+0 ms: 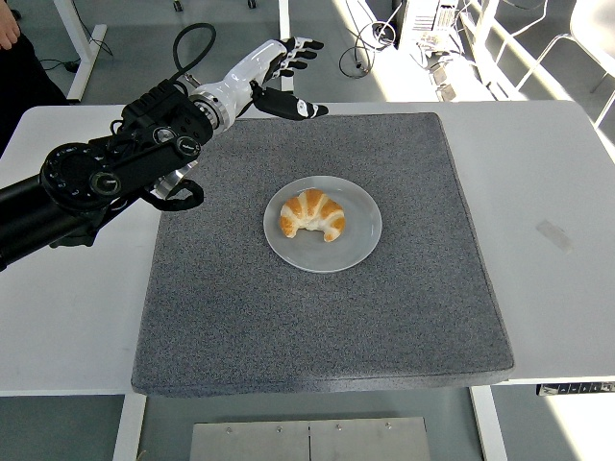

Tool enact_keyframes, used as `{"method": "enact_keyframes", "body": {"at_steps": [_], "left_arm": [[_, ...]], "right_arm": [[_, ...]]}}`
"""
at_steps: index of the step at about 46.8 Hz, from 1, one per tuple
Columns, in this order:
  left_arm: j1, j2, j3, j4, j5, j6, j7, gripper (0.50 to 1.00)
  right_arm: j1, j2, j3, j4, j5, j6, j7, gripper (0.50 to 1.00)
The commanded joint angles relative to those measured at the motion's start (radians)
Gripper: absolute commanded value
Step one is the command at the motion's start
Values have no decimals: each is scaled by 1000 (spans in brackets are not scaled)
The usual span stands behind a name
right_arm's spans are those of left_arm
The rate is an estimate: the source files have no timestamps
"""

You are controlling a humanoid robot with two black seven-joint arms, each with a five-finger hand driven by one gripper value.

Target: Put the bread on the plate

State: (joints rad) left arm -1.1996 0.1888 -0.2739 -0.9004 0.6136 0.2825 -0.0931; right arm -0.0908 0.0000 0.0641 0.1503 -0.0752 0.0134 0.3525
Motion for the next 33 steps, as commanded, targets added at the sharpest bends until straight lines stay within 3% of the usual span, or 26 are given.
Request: {"method": "enact_keyframes", "body": {"at_steps": [1, 20, 33], "left_arm": [[18, 6, -60, 1, -58, 32, -26, 896], [155, 20, -360, 72, -225, 40, -146, 896], [195, 20, -410, 136, -363, 23, -221, 905]], "right_arm": [[0, 0, 0, 0, 0, 0, 0, 1000], [0, 0, 0, 0, 0, 0, -1, 1000], [0, 0, 0, 0, 0, 0, -1, 1000]]}}
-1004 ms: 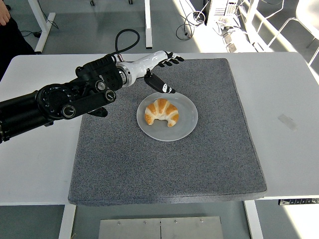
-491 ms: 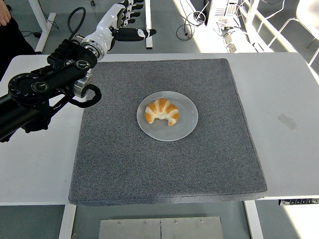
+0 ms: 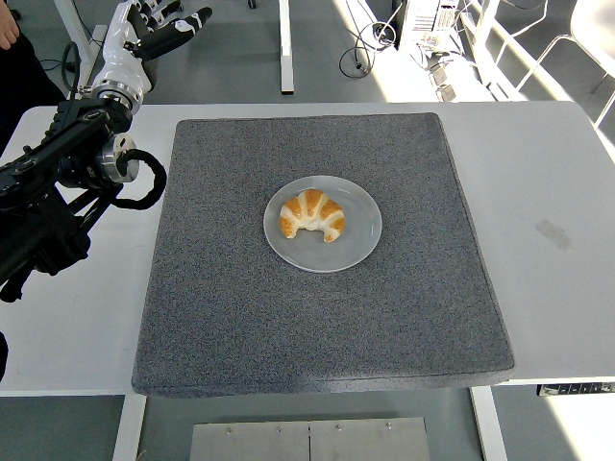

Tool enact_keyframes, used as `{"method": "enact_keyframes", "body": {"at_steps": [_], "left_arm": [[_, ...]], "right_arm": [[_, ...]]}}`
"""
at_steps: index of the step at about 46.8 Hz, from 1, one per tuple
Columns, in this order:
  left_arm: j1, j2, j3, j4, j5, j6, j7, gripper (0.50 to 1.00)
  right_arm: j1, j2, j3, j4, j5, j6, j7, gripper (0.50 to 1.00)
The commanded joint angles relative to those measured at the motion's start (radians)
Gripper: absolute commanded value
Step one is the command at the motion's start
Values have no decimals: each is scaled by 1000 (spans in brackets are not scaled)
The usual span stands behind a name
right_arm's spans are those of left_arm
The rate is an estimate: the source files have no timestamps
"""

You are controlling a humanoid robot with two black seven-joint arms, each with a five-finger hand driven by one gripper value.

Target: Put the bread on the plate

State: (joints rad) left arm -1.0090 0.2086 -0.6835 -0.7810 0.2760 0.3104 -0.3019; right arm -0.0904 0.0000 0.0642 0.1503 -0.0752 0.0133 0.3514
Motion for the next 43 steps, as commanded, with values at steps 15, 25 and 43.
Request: {"method": "enact_keyframes", "body": {"at_steps": [15, 25, 43], "left_arm": [[4, -1, -42, 112, -95, -83, -34, 910], [6, -34, -59, 209, -149, -169, -54, 910], [29, -91, -68, 296, -213, -266, -134, 910]], "right_arm": [[0, 0, 0, 0, 0, 1, 0, 1000], [0, 0, 0, 0, 0, 1, 0, 1000], [6, 0, 2, 5, 0, 4, 0, 1000]]}}
